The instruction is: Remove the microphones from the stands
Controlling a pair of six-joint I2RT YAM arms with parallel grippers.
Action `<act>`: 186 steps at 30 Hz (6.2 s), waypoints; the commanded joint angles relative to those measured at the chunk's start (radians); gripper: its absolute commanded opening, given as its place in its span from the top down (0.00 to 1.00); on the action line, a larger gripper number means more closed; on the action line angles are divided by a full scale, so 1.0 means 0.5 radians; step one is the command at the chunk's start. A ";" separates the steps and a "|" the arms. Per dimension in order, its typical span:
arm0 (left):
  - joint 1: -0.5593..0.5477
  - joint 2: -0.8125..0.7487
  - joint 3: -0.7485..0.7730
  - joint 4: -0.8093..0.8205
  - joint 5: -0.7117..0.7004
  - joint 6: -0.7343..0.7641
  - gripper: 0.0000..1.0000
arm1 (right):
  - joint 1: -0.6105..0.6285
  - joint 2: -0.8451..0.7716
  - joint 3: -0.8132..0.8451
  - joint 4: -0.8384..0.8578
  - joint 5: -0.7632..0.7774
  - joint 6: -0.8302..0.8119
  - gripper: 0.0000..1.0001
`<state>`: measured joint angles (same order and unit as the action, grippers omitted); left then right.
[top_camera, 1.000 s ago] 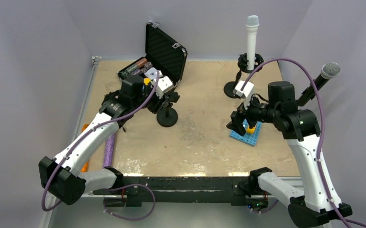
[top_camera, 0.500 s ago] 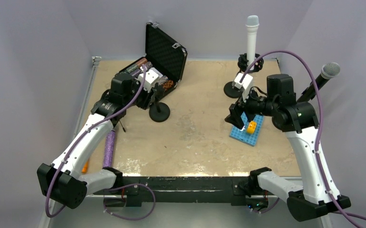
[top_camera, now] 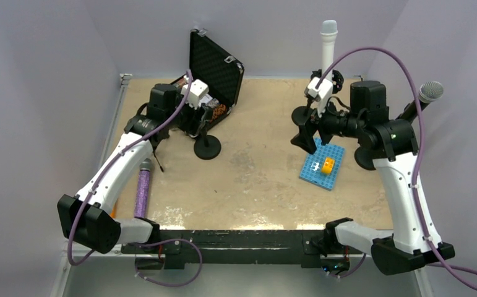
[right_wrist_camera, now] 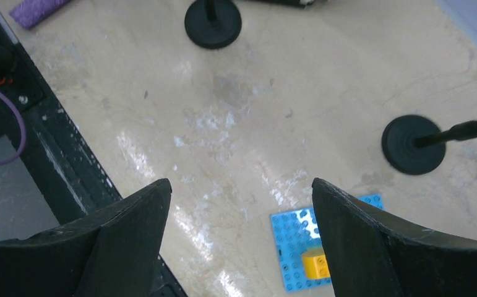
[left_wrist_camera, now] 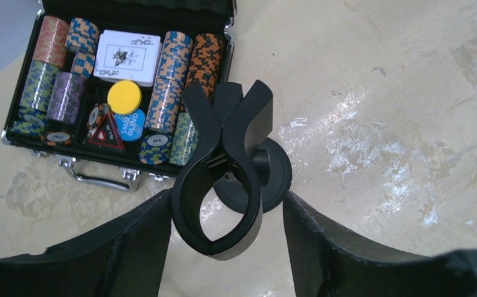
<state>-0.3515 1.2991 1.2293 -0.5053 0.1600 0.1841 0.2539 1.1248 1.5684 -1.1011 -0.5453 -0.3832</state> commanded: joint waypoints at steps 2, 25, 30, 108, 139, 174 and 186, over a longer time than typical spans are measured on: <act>0.034 -0.004 0.231 -0.134 -0.046 -0.046 0.23 | -0.008 0.137 0.536 0.123 0.033 0.201 0.13; 0.031 -0.429 0.532 -0.535 0.812 0.306 0.19 | -0.096 0.856 0.938 1.157 1.441 0.338 0.09; 0.032 -0.611 0.435 -0.436 0.932 0.244 0.20 | -0.116 0.897 0.777 1.189 1.505 0.276 0.10; -0.578 0.401 1.111 0.553 1.565 -0.716 1.00 | 0.160 0.466 -0.024 3.272 -1.131 2.070 0.18; 0.527 -0.213 1.296 -1.320 -1.346 0.527 1.00 | 0.097 -0.127 -0.598 1.730 -0.501 0.875 0.10; 1.147 0.114 -0.455 -1.157 -1.009 0.035 1.00 | 0.097 -0.144 -0.771 1.624 -0.696 0.951 0.13; 1.178 0.044 -0.563 -1.061 -1.227 0.106 1.00 | 0.097 -0.034 -0.708 1.644 -0.756 1.018 0.14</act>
<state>0.2237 1.3617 0.9794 -1.0958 -0.3565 0.2016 0.3065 1.1213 1.1763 -0.2935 -0.8902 0.1017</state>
